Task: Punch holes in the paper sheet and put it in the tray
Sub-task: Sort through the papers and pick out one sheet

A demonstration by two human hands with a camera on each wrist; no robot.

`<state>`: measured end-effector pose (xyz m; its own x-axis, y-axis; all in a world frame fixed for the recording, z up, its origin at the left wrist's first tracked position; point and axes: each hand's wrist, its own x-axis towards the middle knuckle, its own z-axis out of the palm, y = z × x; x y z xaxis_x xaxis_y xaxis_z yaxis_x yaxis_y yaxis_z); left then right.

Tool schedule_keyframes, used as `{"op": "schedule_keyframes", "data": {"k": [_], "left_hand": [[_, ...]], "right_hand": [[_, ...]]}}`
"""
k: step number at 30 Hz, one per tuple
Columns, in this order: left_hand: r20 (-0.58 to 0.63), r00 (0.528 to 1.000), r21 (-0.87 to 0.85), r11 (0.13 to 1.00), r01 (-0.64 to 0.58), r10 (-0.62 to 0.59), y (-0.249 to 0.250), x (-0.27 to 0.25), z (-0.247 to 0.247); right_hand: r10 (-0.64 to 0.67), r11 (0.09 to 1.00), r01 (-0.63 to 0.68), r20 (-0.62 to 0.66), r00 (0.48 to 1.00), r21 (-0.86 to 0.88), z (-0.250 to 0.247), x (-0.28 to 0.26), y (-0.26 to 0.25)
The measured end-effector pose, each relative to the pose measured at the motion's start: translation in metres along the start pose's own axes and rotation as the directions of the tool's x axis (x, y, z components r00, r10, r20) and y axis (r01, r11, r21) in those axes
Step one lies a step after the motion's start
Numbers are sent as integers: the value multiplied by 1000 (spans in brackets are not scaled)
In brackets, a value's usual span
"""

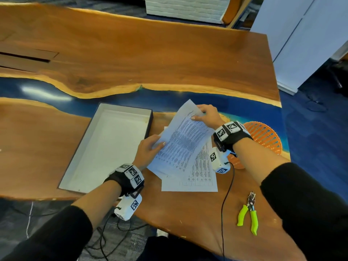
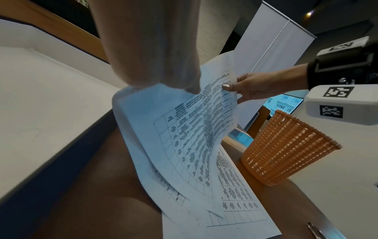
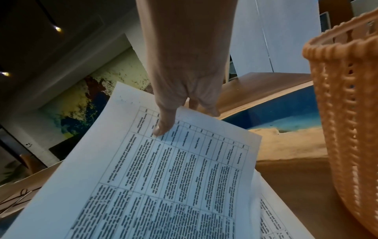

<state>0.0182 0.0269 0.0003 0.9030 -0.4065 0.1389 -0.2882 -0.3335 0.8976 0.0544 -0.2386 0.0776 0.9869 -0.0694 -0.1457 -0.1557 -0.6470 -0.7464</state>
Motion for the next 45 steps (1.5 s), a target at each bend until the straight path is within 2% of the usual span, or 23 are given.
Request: {"op": "schedule_keyframes", "data": {"k": [7,11,15,20,24,26,29,32,35,41,45], "left_hand": [[-45,999,-42,999,11,-13,-1,-1,-5],[14,996,-119,988,94,-93,8,1,-4],[39,997,-150,987,65,-60,25,18,2],[-31,999,-112,993,-23,19,32,38,0],[-111,991,-188,981,51,-72,23,42,-12],[-158,983,-217,974,61,-97,17,43,-17],[-200,974,-253,966,56,-109,17,48,-19],[-240,964,-292,955,43,-117,30,55,-15],[-324,943,-262,965,-12,-76,46,65,-7],[-372,928,-250,966,-73,-26,62,74,5],[-342,938,-240,970,-28,-58,51,69,9]], "right_hand": [[69,997,-71,44,997,42,4,-1,-4],[-17,998,15,29,999,56,6,-3,-10],[-51,989,50,10,999,137,11,-1,-19],[8,989,-4,-22,1000,149,3,-4,-12],[112,985,-91,-142,984,148,-15,-12,18],[196,946,-141,-170,966,290,-19,-17,30],[243,849,-162,-100,965,503,-17,-28,34],[232,766,-139,-68,970,628,-7,-33,28],[223,721,-61,-148,963,690,2,-31,17],[147,732,117,-323,935,672,10,-32,-1],[115,776,114,-317,941,621,18,-36,6]]}}
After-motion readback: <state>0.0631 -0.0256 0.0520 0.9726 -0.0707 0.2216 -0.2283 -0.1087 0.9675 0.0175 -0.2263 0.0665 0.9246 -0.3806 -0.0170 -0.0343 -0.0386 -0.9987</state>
